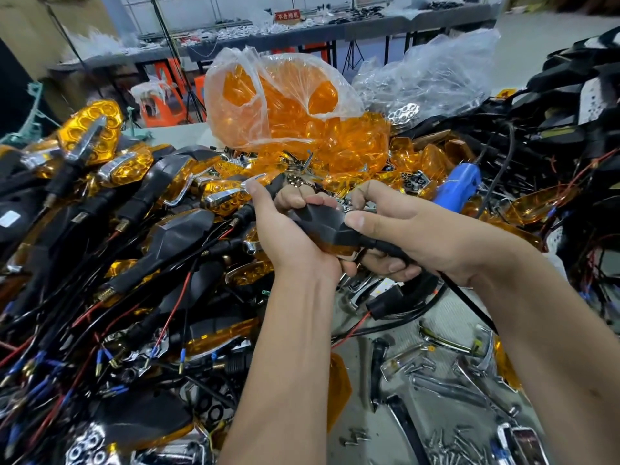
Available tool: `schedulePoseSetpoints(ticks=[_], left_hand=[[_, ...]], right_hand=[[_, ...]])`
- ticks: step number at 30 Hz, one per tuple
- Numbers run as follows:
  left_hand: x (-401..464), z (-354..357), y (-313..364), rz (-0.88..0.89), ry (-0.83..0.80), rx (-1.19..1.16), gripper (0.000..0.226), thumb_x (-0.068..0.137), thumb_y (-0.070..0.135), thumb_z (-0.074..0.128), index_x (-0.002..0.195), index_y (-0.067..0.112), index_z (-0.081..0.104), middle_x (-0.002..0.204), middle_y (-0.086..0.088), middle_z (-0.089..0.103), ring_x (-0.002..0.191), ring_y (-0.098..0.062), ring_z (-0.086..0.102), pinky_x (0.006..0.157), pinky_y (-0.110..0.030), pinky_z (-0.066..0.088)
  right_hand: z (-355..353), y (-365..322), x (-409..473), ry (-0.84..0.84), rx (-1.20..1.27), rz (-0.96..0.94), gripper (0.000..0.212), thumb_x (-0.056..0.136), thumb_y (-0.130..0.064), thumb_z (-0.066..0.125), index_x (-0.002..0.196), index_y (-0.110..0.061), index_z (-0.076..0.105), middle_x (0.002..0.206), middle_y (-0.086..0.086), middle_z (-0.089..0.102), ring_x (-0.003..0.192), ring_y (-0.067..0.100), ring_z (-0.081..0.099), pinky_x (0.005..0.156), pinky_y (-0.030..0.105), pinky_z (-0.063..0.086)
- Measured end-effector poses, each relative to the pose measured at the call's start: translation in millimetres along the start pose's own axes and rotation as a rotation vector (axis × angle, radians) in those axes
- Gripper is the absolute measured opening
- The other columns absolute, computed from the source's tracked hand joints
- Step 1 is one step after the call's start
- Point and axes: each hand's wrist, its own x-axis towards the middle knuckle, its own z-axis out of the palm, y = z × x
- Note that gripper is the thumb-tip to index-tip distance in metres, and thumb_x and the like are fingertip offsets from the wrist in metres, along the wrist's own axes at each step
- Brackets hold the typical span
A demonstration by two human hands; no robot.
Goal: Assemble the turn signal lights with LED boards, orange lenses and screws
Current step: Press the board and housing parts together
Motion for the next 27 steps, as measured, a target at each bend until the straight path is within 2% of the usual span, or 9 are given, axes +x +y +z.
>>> schedulePoseSetpoints(ticks=[3, 5, 9, 11, 14, 16, 19, 24, 27], left_hand=[[-4, 1, -2, 0.003, -0.035, 0.033, 0.074, 0.102, 0.071, 0.036, 0.060, 0.014, 0.059, 0.066, -0.005, 0.060, 0.059, -0.021, 0.061, 0.064, -0.030, 0.052], [-4, 0, -3, -0.005, -0.057, 0.058, 0.071, 0.100, 0.071, 0.040, 0.066, 0.014, 0.065, 0.074, -0.007, 0.066, 0.068, -0.025, 0.068, 0.070, -0.034, 0.055], [-9, 4, -1, 0.011, -0.112, 0.057, 0.062, 0.098, 0.067, 0.051, 0.065, 0.015, 0.059, 0.070, -0.003, 0.061, 0.073, -0.026, 0.069, 0.077, -0.038, 0.056], [-10, 7, 0, 0.021, -0.092, 0.081, 0.059, 0.098, 0.063, 0.053, 0.060, 0.018, 0.054, 0.064, 0.000, 0.056, 0.067, -0.021, 0.068, 0.073, -0.036, 0.057], [-7, 9, 1, 0.044, -0.006, 0.069, 0.059, 0.104, 0.056, 0.050, 0.056, 0.020, 0.044, 0.055, 0.005, 0.044, 0.049, -0.014, 0.052, 0.057, -0.027, 0.050], [-5, 8, 3, 0.049, 0.033, 0.046, 0.061, 0.107, 0.052, 0.046, 0.055, 0.020, 0.042, 0.052, 0.005, 0.042, 0.044, -0.013, 0.047, 0.050, -0.025, 0.047], [-4, 7, 4, 0.098, 0.022, 0.083, 0.059, 0.108, 0.049, 0.046, 0.057, 0.020, 0.042, 0.052, 0.005, 0.043, 0.044, -0.014, 0.048, 0.050, -0.026, 0.047], [-5, 8, 1, 0.216, -0.063, 0.221, 0.050, 0.108, 0.045, 0.047, 0.068, 0.015, 0.050, 0.057, 0.001, 0.056, 0.057, -0.018, 0.065, 0.058, -0.030, 0.056], [-5, 6, -2, 0.244, -0.044, 0.364, 0.049, 0.109, 0.049, 0.042, 0.078, 0.014, 0.057, 0.077, -0.007, 0.071, 0.078, -0.024, 0.073, 0.070, -0.037, 0.060]], right_hand=[[-5, 1, 2, 0.086, -0.080, -0.059, 0.030, 0.100, -0.018, 0.065, 0.110, -0.018, 0.036, 0.078, 0.015, 0.057, 0.053, 0.017, 0.040, 0.042, 0.024, 0.033], [-7, 2, 4, 0.191, -0.254, -0.107, 0.040, 0.092, -0.017, 0.076, 0.110, -0.017, 0.040, 0.100, 0.019, 0.063, 0.062, 0.014, 0.052, 0.048, 0.025, 0.041], [-8, 4, 6, 0.155, -0.245, -0.119, 0.038, 0.093, -0.021, 0.076, 0.106, -0.021, 0.041, 0.098, 0.015, 0.058, 0.054, 0.012, 0.040, 0.046, 0.023, 0.036], [-7, 4, 7, 0.167, -0.305, -0.138, 0.040, 0.092, -0.024, 0.079, 0.104, -0.023, 0.041, 0.106, 0.024, 0.056, 0.060, 0.013, 0.041, 0.052, 0.026, 0.038], [0, 3, 9, 0.176, -0.439, -0.143, 0.042, 0.088, -0.028, 0.081, 0.105, -0.023, 0.044, 0.113, 0.027, 0.055, 0.062, 0.013, 0.043, 0.055, 0.029, 0.041], [2, 1, 9, 0.191, -0.480, -0.126, 0.042, 0.086, -0.032, 0.082, 0.108, -0.025, 0.047, 0.110, 0.017, 0.060, 0.056, 0.015, 0.052, 0.051, 0.029, 0.049], [2, -6, 8, 0.242, -0.577, -0.118, 0.046, 0.082, -0.040, 0.084, 0.113, -0.022, 0.055, 0.100, 0.003, 0.067, 0.060, 0.021, 0.069, 0.055, 0.043, 0.062], [6, -12, 8, 0.345, -0.641, -0.187, 0.046, 0.074, -0.051, 0.081, 0.098, -0.017, 0.062, 0.060, -0.010, 0.063, 0.049, 0.014, 0.066, 0.052, 0.044, 0.060], [1, -11, 6, 0.408, -0.681, -0.238, 0.039, 0.074, -0.048, 0.081, 0.092, -0.019, 0.062, 0.061, -0.010, 0.062, 0.052, 0.009, 0.062, 0.058, 0.039, 0.059]])
